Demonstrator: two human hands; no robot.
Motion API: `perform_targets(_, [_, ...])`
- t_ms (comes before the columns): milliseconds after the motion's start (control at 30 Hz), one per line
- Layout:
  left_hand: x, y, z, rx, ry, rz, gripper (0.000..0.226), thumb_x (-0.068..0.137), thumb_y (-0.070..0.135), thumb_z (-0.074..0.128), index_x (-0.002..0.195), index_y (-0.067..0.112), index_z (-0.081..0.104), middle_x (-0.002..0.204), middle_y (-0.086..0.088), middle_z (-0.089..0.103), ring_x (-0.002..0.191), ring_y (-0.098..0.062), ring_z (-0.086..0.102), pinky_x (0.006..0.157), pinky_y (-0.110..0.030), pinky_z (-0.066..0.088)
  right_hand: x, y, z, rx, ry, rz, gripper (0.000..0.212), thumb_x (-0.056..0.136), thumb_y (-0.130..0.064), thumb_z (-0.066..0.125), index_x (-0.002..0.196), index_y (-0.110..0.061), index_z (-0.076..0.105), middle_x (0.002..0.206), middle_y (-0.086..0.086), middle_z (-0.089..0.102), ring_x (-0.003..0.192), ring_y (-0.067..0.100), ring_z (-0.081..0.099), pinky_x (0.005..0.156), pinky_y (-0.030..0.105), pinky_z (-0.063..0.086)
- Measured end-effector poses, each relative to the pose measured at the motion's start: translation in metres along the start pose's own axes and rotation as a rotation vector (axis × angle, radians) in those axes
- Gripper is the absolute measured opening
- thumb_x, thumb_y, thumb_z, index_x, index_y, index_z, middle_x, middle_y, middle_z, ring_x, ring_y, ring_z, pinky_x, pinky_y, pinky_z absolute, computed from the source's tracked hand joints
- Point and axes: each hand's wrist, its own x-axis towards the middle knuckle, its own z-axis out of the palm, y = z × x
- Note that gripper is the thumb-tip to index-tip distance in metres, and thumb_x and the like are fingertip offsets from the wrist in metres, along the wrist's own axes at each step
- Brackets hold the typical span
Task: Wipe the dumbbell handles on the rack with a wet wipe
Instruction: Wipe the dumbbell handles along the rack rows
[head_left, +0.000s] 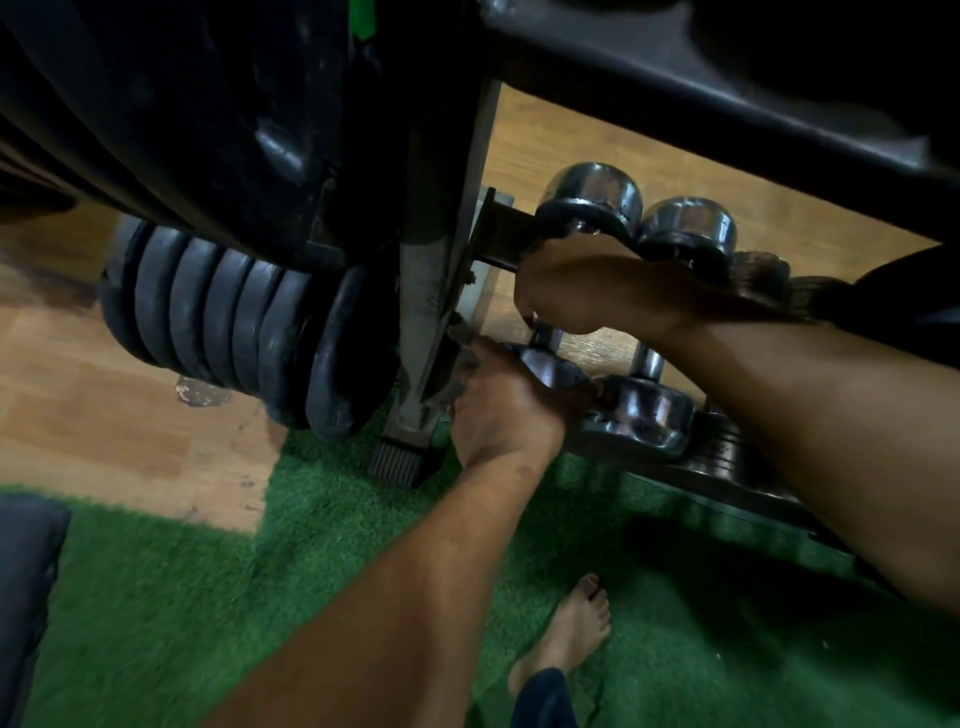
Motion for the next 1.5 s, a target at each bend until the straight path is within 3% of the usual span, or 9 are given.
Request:
perform_targets(100, [0.001,-0.001,0.002,0.004,0.000,-0.013,0.115,0.057,0.071,0.087,0.142,0.013,0.036,0.132,-0.011,0.061,0.114,-0.035,0.064,0.089,-0.044,0.055,0.002,0.001,0.000,0.054,-0.049,-0.032,0.035,0.084,0.001,0.052,0.103,-0.018,0.075,0.107,0.008,0.071,0.085,0.030,0.068,0.065,0.032,0.055])
perform_targets(367, [0.003,-0.001,0.003,0.001,0.001,-0.022,0.114,0.054,0.071,0.087,0.141,0.015,0.038,0.133,-0.011,0.059,0.116,-0.036,0.063,0.090,-0.046,0.055,-0.002,-0.015,-0.009,0.037,-0.196,-0.141,0.016,0.079,-0.002,0.062,0.082,-0.017,0.066,0.079,0.002,0.061,0.075,0.027,0.058,0.066,0.033,0.049])
perform_targets(567, [0.000,-0.002,0.000,-0.035,0.000,0.010,0.113,0.054,0.074,0.086,0.138,0.014,0.040,0.127,-0.007,0.063,0.110,-0.033,0.065,0.087,-0.042,0.056,-0.012,-0.004,-0.003,0.192,-0.140,-0.312,0.024,0.093,-0.010,0.055,0.104,-0.018,0.074,0.105,0.000,0.073,0.092,0.023,0.067,0.080,0.033,0.052])
perform_targets(667, [0.000,-0.002,-0.001,-0.044,0.001,0.019,0.116,0.053,0.074,0.086,0.140,0.012,0.039,0.129,-0.008,0.062,0.112,-0.034,0.064,0.087,-0.042,0.055,-0.030,0.006,0.001,0.492,-0.083,-0.274,0.026,0.098,-0.012,0.057,0.115,-0.020,0.074,0.117,-0.008,0.071,0.106,0.009,0.062,0.093,0.020,0.045])
perform_targets(767, [-0.001,-0.002,-0.001,-0.036,0.001,0.022,0.123,0.055,0.073,0.086,0.147,0.010,0.033,0.136,-0.012,0.058,0.118,-0.036,0.061,0.090,-0.043,0.054,-0.042,0.021,0.012,0.643,-0.026,-0.240,0.030,0.095,-0.008,0.058,0.114,-0.024,0.074,0.111,-0.015,0.068,0.102,-0.004,0.056,0.083,0.000,0.035])
perform_targets(967, [-0.001,0.000,-0.001,-0.039,0.005,0.005,0.121,0.055,0.071,0.087,0.146,0.011,0.034,0.135,-0.011,0.060,0.117,-0.036,0.063,0.091,-0.044,0.055,-0.047,0.036,0.026,0.849,-0.075,-0.177,0.029,0.087,-0.001,0.069,0.103,-0.024,0.076,0.103,-0.007,0.073,0.094,0.000,0.063,0.090,0.023,0.045])
perform_targets(1100, [-0.001,0.001,-0.001,-0.006,0.022,0.006,0.122,0.053,0.074,0.086,0.144,0.009,0.037,0.134,-0.012,0.059,0.117,-0.036,0.062,0.088,-0.040,0.053,-0.046,0.039,0.033,0.911,-0.136,-0.089,0.035,0.077,0.002,0.068,0.079,-0.032,0.076,0.088,0.018,0.075,0.089,0.041,0.068,0.085,0.052,0.055])
perform_targets(1300, [-0.001,0.001,-0.002,0.007,0.026,-0.005,0.114,0.053,0.074,0.085,0.137,0.010,0.042,0.127,-0.011,0.063,0.111,-0.036,0.065,0.084,-0.042,0.055,-0.046,0.029,0.056,1.005,-0.220,0.073,0.009,0.081,-0.002,0.068,0.088,0.002,0.073,0.088,0.025,0.070,0.074,0.024,0.058,0.069,0.037,0.045])
perform_targets(1500, [-0.002,0.001,-0.003,0.018,0.020,-0.015,0.110,0.055,0.072,0.086,0.135,0.012,0.041,0.127,-0.011,0.062,0.110,-0.036,0.064,0.083,-0.041,0.054,-0.040,0.027,0.067,1.410,-0.241,0.282,0.025,0.088,0.014,0.047,0.101,0.007,0.067,0.097,0.023,0.069,0.085,0.030,0.068,0.080,0.042,0.055])
